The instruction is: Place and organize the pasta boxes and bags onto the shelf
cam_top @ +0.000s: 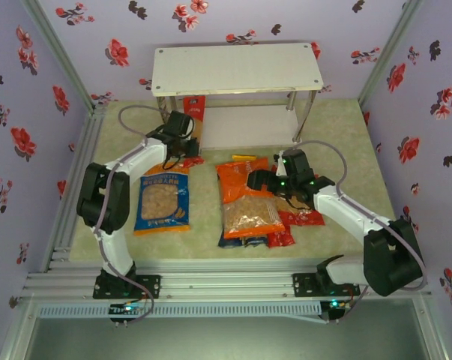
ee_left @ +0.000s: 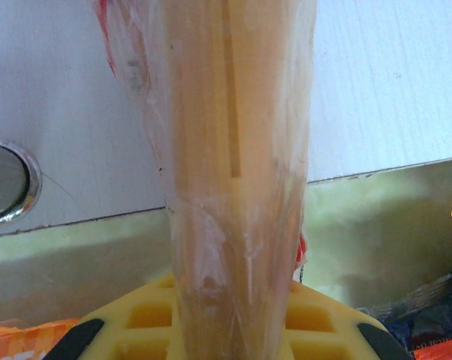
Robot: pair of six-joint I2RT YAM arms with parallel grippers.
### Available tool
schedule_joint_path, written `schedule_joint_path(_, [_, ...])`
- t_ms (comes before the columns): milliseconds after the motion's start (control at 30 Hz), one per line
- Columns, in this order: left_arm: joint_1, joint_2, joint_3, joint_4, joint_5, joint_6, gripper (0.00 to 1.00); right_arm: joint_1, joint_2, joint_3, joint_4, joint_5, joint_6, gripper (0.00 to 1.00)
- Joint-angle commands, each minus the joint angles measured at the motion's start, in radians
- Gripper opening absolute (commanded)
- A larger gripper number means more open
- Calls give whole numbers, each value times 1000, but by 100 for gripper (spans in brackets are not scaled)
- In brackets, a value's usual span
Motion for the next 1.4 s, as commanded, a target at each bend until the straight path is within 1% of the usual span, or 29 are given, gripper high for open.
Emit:
schedule_joint_path(0, [5,5,71,132,-49,-5,13,7,4,17,-2,-8,-21,99])
schedule_joint_path(67, [4,15,77,131,-50,-5,20,7,3,13,-4,-5,-21,99])
schedule_joint_path(100, [4,20,79,129,-49,-4,26,7,3,12,-4,-5,-22,99])
schedule_joint_path(167, [4,25,81,125,-50,-1,36,7,2,11,-6,-4,-22,99])
schedule_joint_path(233, [4,27,78,124,-49,0,49,7,1,11,-9,-2,-22,99])
schedule_joint_path(367, [4,30,67,125,-49,4,59,7,-1,9,-12,1,-22,99])
schedule_joint_path(400, [4,29,65,124,-49,4,63,7,-1,9,-12,0,-22,99])
schedule_joint_path(467, [4,24,56,129,-33,8,72,7,0,10,-14,1,-22,99])
schedule_joint_path(533, [4,7,34,159,-6,22,87,8,-1,9,-14,3,-20,99])
schedule_joint_path(567, [2,-6,22,177,3,32,91,7,0,8,-15,2,-21,99])
schedule_joint_path(600, [0,-23,5,198,5,42,94,7,-1,8,-15,3,-21,99])
schedule_joint_path(633, [1,-38,-11,216,5,49,95,7,-2,8,-15,4,-20,99])
schedule_joint_path(733, [-1,-98,-65,277,7,63,95,7,-2,6,-17,5,-18,99])
schedule_joint_path(767, [-5,-124,-84,290,7,64,94,7,-4,7,-17,7,-19,99])
schedule_joint_path(833, [-26,-183,-119,283,4,62,88,7,-5,5,-20,12,-18,99])
schedule_joint_path(900, [-72,-268,-179,253,-14,56,83,7,-8,0,-20,16,-18,99])
schedule_joint_path(967, [-136,-352,-236,215,-33,41,83,7,-11,-6,-20,19,-19,99])
schedule_joint_path(1067, [-235,-448,-320,127,-28,-20,84,7,-18,-8,-31,24,-23,99])
schedule_joint_path(1133, [-286,-487,-384,102,7,-82,83,7,-30,-11,-38,29,-27,99])
schedule_joint_path(1200, [-308,-511,-458,117,71,-153,82,7,-49,-12,-52,44,-33,99])
schedule_joint_path(1300, [-326,-526,-587,234,171,-264,75,6,-82,-15,-72,61,-40,99])
schedule_joint_path(1367, [-343,-514,-636,283,193,-312,72,6,-106,-17,-83,68,-39,99])
